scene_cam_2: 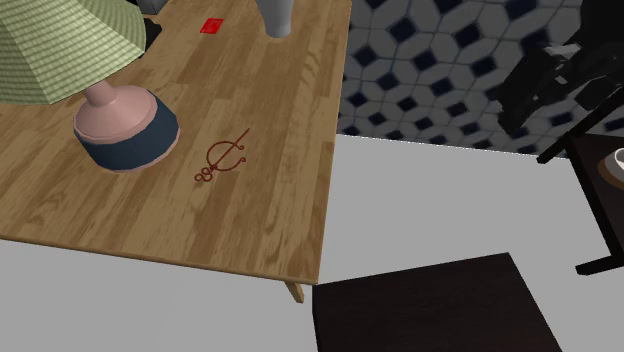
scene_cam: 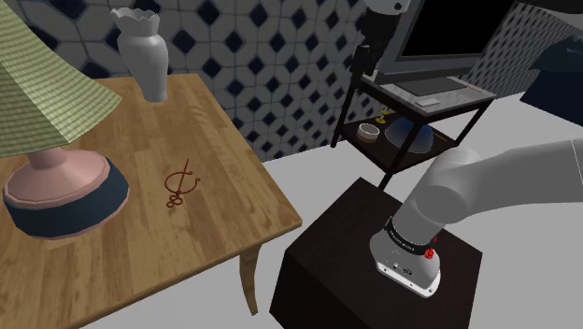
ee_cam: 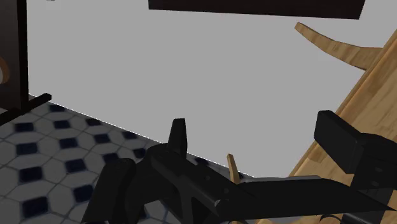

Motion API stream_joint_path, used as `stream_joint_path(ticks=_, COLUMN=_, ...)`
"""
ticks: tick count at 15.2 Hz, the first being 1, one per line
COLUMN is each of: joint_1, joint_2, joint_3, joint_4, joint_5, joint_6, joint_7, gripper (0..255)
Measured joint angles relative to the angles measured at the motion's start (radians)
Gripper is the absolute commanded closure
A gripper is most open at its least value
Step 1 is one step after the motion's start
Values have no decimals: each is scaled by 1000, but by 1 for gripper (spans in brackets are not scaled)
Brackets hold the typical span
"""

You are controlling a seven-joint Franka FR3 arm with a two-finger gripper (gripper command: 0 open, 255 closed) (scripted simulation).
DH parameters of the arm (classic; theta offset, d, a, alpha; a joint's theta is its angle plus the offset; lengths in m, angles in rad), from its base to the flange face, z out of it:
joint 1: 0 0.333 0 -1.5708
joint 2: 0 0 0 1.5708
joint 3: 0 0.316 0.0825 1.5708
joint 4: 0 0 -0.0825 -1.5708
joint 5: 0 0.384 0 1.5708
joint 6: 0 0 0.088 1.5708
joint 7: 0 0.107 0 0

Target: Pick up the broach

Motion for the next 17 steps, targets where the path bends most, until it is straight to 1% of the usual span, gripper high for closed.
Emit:
stream_joint_path(ticks=2, joint_1=2, joint_2=0, joint_3=9, joint_4=-10, joint_5=8, joint_6=10, joint_7=15, gripper=0)
stream_joint_path(ticks=4, joint_1=7, joint_2=1, joint_3=38, joint_4=-34, joint_5=34, joint_6=38, joint_7=63, gripper=0)
stream_joint_path(ticks=6, joint_1=15, joint_2=-4, joint_3=77, joint_4=-66, joint_5=67, joint_6=69, joint_7=124, gripper=0)
stream_joint_path(ticks=11, joint_1=31, joint_2=41, joint_3=173, joint_4=-106, joint_5=143, joint_6=168, joint_7=274, gripper=0)
stream_joint_path(ticks=17, joint_1=46, joint_2=139, joint_3=309, joint_4=-129, joint_5=222, joint_6=316, joint_7=466, gripper=0)
